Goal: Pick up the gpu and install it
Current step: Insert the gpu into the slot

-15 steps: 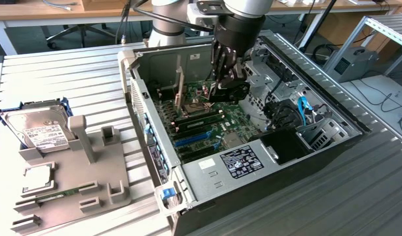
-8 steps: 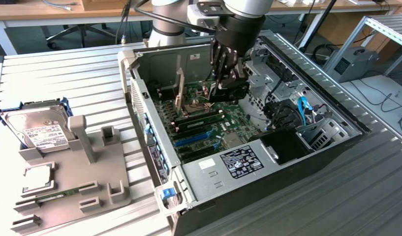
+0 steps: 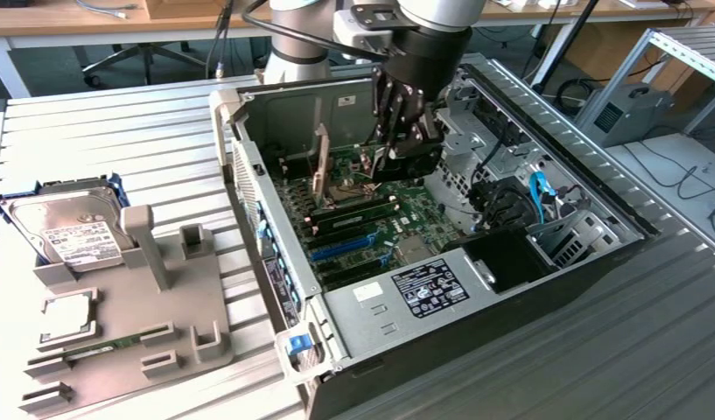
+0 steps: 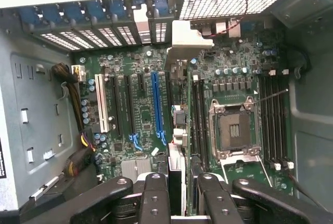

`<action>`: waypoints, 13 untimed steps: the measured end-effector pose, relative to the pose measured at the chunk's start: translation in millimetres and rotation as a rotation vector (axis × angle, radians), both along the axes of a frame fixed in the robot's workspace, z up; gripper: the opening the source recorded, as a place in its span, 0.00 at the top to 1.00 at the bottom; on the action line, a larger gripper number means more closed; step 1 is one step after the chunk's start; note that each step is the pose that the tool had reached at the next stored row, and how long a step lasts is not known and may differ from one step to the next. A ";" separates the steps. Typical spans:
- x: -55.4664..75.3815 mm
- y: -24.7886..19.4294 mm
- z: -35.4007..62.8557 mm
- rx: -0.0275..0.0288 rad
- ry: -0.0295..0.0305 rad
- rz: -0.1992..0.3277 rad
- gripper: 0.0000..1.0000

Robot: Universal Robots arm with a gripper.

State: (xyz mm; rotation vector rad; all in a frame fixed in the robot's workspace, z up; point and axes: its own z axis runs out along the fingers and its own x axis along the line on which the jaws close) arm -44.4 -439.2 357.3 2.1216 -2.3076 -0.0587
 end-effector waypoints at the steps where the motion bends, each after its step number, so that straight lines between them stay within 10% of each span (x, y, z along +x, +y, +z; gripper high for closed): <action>1: 0.0 0.0 0.0 0.0000 0.0000 0.005 0.74; 13: 0.0 0.0 0.0 -0.0001 0.0000 0.069 0.74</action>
